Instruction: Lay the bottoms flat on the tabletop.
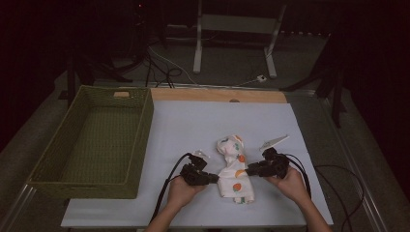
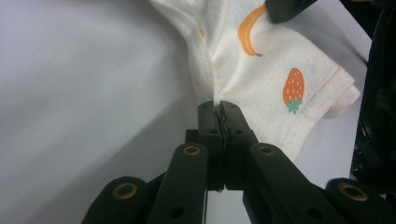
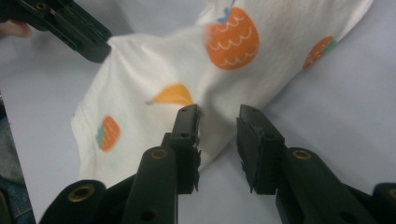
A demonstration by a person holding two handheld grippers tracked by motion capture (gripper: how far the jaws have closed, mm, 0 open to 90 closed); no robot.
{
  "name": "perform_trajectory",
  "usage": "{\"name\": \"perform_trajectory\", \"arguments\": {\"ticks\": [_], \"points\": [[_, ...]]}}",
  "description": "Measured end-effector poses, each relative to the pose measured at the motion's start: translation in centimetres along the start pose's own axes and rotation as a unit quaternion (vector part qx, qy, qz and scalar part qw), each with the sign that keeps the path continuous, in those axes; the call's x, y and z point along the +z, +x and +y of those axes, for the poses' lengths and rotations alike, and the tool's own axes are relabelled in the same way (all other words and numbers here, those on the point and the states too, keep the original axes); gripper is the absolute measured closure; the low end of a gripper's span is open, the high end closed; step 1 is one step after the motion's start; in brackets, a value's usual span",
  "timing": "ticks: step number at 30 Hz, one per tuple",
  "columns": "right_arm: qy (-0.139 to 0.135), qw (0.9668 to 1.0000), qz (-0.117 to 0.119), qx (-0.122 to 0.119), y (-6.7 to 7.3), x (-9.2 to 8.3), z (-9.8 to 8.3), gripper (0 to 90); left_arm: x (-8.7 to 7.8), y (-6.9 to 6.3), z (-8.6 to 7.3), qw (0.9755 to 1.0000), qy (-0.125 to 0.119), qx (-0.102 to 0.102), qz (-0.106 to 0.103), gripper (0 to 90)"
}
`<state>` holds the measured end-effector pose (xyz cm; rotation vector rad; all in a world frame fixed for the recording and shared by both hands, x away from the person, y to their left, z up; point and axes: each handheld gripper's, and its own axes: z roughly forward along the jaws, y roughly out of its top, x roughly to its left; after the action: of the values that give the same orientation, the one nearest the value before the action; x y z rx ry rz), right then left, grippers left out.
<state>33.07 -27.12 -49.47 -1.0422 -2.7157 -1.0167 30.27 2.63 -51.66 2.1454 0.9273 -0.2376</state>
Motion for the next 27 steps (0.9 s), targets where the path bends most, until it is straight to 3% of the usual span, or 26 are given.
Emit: {"name": "perform_trajectory", "arguments": {"ticks": [12,18,20,25,27], "points": [[0.010,0.9996,-0.023,0.013,-0.4,0.7,0.1,64.7,-3.2,2.0,-1.8,0.9991,0.007,-0.018,0.038,89.6],[0.011,0.9996,-0.024,0.012,-0.3,1.1,0.3,63.5,-3.3,2.3,-2.0,0.9990,0.005,-0.015,0.042,88.4],[0.012,0.9996,-0.024,0.011,-0.3,1.2,0.3,63.2,-3.2,2.2,-1.9,0.9990,0.001,-0.013,0.042,84.0],[0.012,0.9995,-0.027,0.012,-0.4,1.1,0.5,62.3,-2.6,1.8,-0.4,0.9987,-0.022,-0.009,0.045,62.8],[0.013,0.9995,-0.028,0.011,-0.4,1.0,0.5,62.2,-2.0,1.8,0.1,0.9987,-0.018,-0.009,0.046,60.4]]}}
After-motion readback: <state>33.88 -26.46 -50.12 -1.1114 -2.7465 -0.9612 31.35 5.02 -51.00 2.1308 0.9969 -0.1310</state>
